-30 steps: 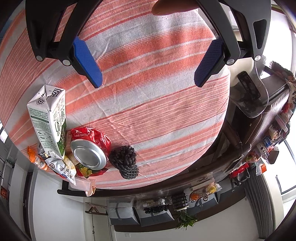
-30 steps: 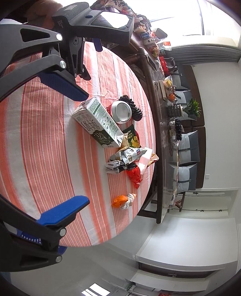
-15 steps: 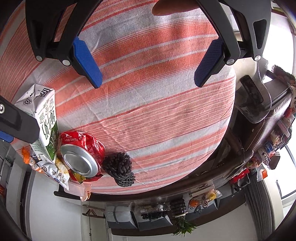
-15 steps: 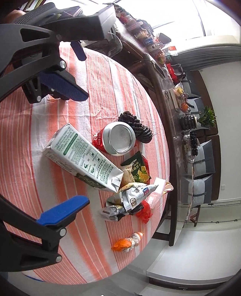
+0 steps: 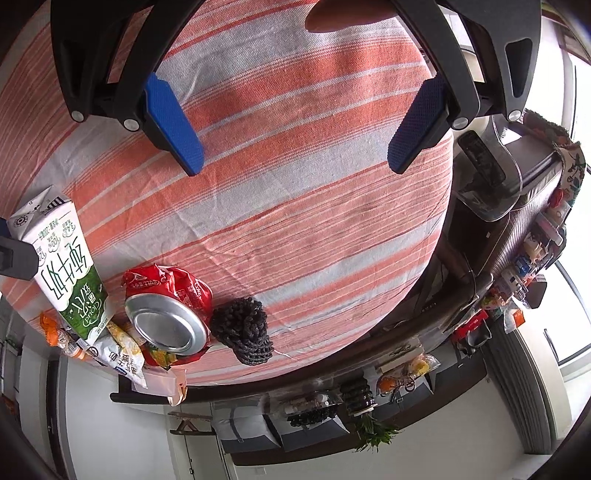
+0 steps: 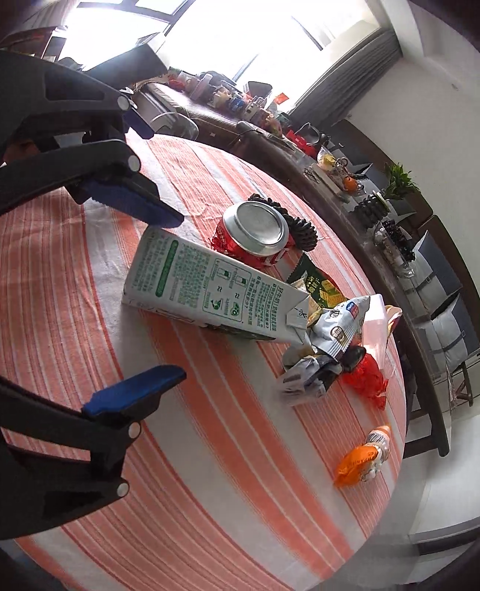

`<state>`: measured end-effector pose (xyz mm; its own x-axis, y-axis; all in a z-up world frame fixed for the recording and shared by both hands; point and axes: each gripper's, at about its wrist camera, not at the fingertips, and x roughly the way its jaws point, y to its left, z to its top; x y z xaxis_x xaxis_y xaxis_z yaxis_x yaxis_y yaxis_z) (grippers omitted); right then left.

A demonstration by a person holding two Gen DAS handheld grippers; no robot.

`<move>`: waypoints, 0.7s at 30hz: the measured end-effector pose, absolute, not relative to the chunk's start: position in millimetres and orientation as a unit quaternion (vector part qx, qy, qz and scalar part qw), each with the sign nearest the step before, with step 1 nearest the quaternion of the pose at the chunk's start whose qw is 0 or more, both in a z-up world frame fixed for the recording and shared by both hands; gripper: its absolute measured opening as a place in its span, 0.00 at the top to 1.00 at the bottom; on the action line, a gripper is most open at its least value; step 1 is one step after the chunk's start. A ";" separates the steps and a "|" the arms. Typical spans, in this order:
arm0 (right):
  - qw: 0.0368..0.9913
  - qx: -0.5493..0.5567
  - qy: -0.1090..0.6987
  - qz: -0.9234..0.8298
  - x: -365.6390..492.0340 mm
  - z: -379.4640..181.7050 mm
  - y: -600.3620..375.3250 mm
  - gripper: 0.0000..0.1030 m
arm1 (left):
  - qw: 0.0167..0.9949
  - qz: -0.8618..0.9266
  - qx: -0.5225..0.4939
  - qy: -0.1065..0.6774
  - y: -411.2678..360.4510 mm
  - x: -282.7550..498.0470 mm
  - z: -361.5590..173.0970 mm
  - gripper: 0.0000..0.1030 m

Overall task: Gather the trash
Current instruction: 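Move the right tool toward the green-and-white milk carton while the left tool approaches the table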

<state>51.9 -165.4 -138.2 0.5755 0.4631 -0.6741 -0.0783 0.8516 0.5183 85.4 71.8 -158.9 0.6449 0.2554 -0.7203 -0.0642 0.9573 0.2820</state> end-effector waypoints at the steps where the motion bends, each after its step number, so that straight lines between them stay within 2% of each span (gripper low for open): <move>1: 0.859 0.228 0.431 0.155 49.6 -136.8 -170.7 0.30 | 0.899 0.091 0.122 0.411 70.1 85.8 -158.7 0.04; 10: 0.866 0.222 0.434 0.114 39.0 -138.7 -210.1 0.29 | 0.896 0.081 0.081 0.429 80.7 89.4 -159.9 0.04; 13: 0.879 0.186 0.426 0.106 36.9 -133.0 -204.7 0.18 | 0.895 0.074 0.065 0.435 84.8 90.8 -161.2 0.04; 16: 0.883 0.157 0.425 0.121 43.1 -129.0 -184.6 0.12 | 0.895 0.071 0.055 0.436 87.2 90.3 -162.6 0.04; 21: 0.884 0.075 0.451 0.103 72.8 -140.7 -146.1 0.12 | 0.897 0.069 0.045 0.434 89.1 88.8 -163.9 0.04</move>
<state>72.8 -146.1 -140.7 0.5727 0.2502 -0.7807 -0.1144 0.9674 0.2261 88.8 89.1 -163.9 0.6131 0.1630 -0.7730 -0.0849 0.9864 0.1407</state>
